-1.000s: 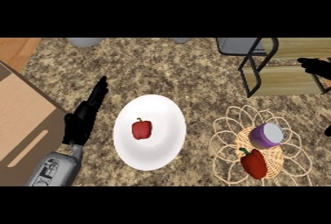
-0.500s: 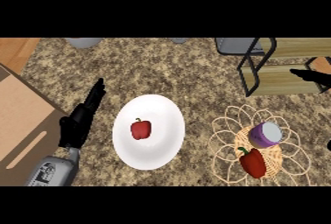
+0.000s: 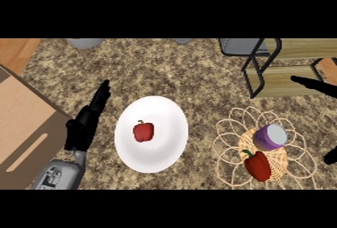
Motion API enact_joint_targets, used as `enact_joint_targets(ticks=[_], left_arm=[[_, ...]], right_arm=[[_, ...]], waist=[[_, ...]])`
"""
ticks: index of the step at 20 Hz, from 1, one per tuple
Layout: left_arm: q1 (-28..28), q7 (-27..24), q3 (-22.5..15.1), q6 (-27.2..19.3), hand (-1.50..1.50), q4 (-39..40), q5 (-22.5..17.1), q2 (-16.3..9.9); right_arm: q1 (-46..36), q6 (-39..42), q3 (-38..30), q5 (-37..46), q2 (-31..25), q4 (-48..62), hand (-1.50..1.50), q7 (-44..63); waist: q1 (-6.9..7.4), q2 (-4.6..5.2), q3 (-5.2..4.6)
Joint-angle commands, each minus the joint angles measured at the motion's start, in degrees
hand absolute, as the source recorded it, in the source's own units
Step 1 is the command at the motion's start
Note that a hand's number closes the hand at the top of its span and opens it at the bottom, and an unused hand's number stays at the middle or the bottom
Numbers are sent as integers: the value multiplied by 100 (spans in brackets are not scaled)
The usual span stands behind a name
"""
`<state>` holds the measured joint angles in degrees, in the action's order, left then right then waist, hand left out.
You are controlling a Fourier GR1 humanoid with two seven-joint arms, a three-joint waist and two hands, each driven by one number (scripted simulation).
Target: Pick the can from the placemat and place it in the tiered shelf
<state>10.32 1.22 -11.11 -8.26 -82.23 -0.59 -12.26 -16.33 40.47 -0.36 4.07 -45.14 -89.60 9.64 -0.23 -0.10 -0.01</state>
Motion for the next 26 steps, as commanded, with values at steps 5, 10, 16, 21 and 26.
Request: enact_joint_targets(ticks=[5,10,16,21,26], left_arm=[[-165,-2,312,315,0,-209,83,52],[240,-9,353,206,0,261,337,411],[489,174,471,331,0,349,435,496],[216,-170,742,629,0,412,450,374],[156,89,530,488,0,128,706,607]], right_arm=[[321,79,-169,559,671,-443,-150,300],[388,439,-452,448,869,-868,-150,724],[75,287,-288,1432,1054,130,-150,-7],[470,463,-464,1650,1249,-381,-150,-24],[268,186,-161,2339,1476,167,-150,-336]], waist=[[26,6,0],[0,6,-1],[27,14,1],[10,8,0],[36,11,2]])
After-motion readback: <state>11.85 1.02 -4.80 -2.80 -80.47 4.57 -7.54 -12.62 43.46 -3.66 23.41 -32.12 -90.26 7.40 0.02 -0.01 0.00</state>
